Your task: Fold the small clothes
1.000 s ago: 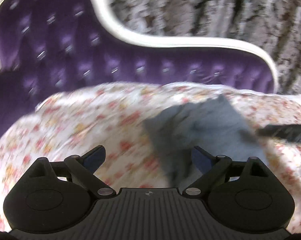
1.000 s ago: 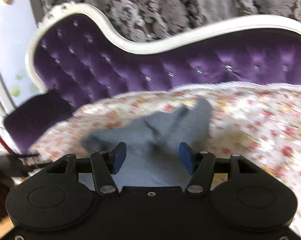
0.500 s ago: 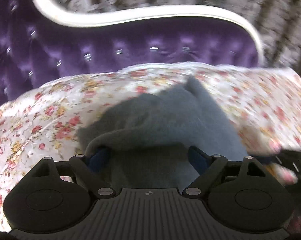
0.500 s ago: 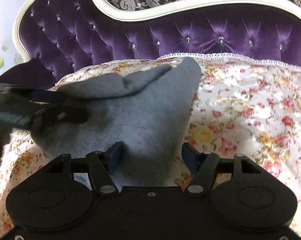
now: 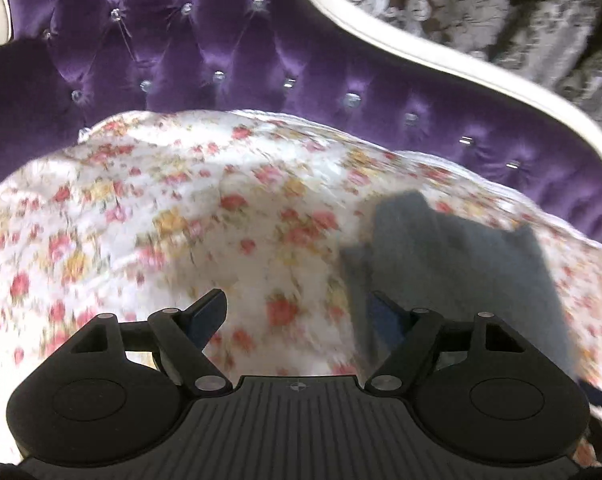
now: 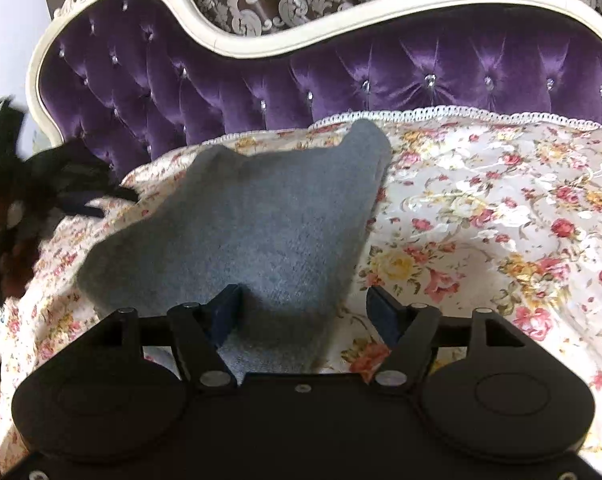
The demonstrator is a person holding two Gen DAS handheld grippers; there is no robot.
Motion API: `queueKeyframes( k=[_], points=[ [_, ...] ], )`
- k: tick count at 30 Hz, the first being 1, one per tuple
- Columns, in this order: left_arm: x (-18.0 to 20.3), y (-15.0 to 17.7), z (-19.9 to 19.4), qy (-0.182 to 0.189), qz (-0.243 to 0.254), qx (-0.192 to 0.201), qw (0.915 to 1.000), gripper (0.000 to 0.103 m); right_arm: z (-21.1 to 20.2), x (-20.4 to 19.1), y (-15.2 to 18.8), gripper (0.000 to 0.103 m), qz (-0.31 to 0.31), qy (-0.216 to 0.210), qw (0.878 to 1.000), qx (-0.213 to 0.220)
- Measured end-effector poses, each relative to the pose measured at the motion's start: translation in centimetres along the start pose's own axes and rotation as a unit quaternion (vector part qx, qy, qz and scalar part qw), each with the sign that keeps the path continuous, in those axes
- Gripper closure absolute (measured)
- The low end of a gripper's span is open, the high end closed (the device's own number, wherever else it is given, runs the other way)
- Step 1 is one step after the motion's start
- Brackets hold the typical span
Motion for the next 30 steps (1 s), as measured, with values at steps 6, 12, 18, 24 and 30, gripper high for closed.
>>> queueKeyframes(
  k=[6, 12, 18, 24, 30],
  points=[
    [5.1, 2.8, -2.6, 0.071, 0.075, 0.024, 0.9944, 0.026, -0.7, -0.8, 0.1, 0.031, 0.020, -0.003, 1.000, 0.005],
    [6.0, 6.2, 0.6, 0.038, 0.098, -0.022, 0.9942, 0.024, -0.2, -2.9, 2.6, 0.026, -0.037, 0.012, 0.998, -0.041],
    [3.5, 6.6, 0.7, 0.061, 0.049, -0.028, 0.9965, 0.021, -1.7, -3.0, 1.8, 0.026, -0.049, -0.022, 0.998, -0.042],
    [3.2, 6.0, 1.4, 0.111, 0.006, -0.042, 0.9929, 0.014, -0.9, 2.0, -1.3, 0.020, 0.081, -0.052, 0.995, 0.013],
    [4.3, 5.3, 3.4, 0.157, -0.020, -0.055, 0.9858, 0.012, 4.3, 5.2, -2.2, 0.020, 0.176, -0.094, 0.980, -0.013]
  ],
)
Point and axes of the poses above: each gripper's, at about its wrist camera, not at the fingertips, and z roughly the way its jaws point, x to its right, y to its underside, the point moved 1 cm from there along z, roughly the way its jaws point, and after that the axes turned 9 degrees about x, right-handed, at the moved point
